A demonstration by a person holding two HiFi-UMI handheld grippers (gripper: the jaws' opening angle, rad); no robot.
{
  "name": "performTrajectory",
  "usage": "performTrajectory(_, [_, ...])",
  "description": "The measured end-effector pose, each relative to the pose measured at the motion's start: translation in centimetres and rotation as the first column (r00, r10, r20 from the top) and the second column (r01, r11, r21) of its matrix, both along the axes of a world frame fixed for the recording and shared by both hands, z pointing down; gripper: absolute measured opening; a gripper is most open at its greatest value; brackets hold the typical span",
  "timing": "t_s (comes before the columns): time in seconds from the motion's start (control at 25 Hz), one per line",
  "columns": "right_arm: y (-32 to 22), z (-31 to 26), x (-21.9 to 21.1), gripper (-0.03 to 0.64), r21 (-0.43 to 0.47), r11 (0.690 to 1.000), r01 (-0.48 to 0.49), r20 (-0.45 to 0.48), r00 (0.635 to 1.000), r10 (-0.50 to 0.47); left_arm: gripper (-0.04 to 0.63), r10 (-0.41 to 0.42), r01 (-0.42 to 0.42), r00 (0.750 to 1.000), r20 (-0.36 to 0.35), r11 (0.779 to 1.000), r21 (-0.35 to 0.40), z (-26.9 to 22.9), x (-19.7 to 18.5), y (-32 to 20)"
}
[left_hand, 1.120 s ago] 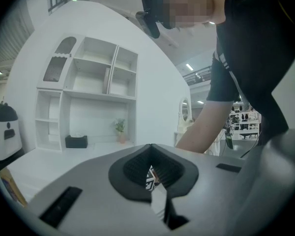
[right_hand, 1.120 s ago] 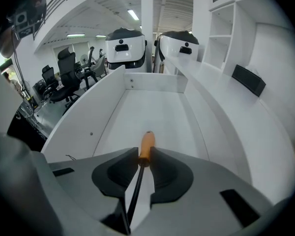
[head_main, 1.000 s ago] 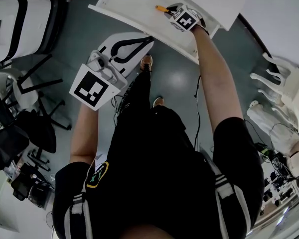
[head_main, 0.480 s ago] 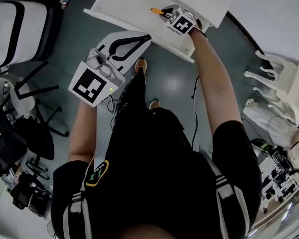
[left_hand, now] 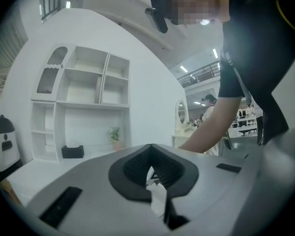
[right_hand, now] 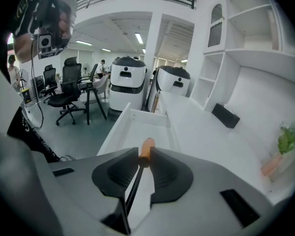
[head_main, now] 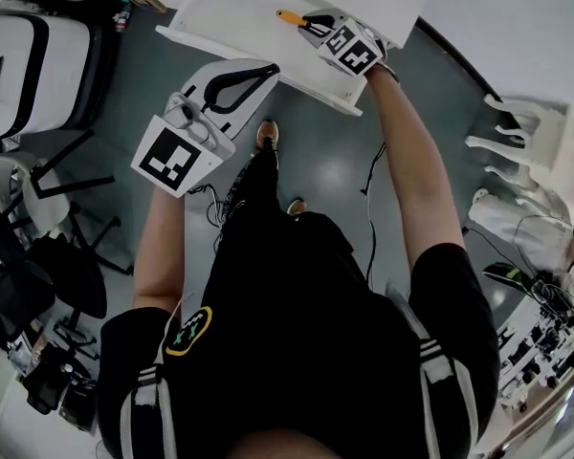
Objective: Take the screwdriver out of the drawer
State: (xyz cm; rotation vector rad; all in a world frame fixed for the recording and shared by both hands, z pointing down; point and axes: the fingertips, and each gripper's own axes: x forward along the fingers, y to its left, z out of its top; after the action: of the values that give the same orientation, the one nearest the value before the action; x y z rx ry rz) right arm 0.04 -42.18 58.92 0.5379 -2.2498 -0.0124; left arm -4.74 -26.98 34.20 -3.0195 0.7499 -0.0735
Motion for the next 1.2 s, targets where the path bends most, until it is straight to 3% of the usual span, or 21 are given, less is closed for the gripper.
performTrajectory(0.4, [5.4,-9.9,1.4,0.098,0.147,0.989,0.001,0.121,0.993,-0.019,0.017,-0.02,0.019,1.0,0.013,0.999,0.036,-1.7,1.3,2.6])
performTrajectory(0.6, [9.0,-14.6,2.4,0.098,0.205,0.979,-0.011,0.196,0.98,-0.03,0.017,-0.019,0.013,0.998,0.058,0.995,0.103,-1.1,1.6,4.1])
performTrajectory(1.2, [22.9,-25.4,6.4,0.098,0.319,0.945,-0.072,0.382,0.922,-0.059,0.017,-0.02,0.018,1.0,0.018,0.992,0.127,-5.1,5.0,13.2])
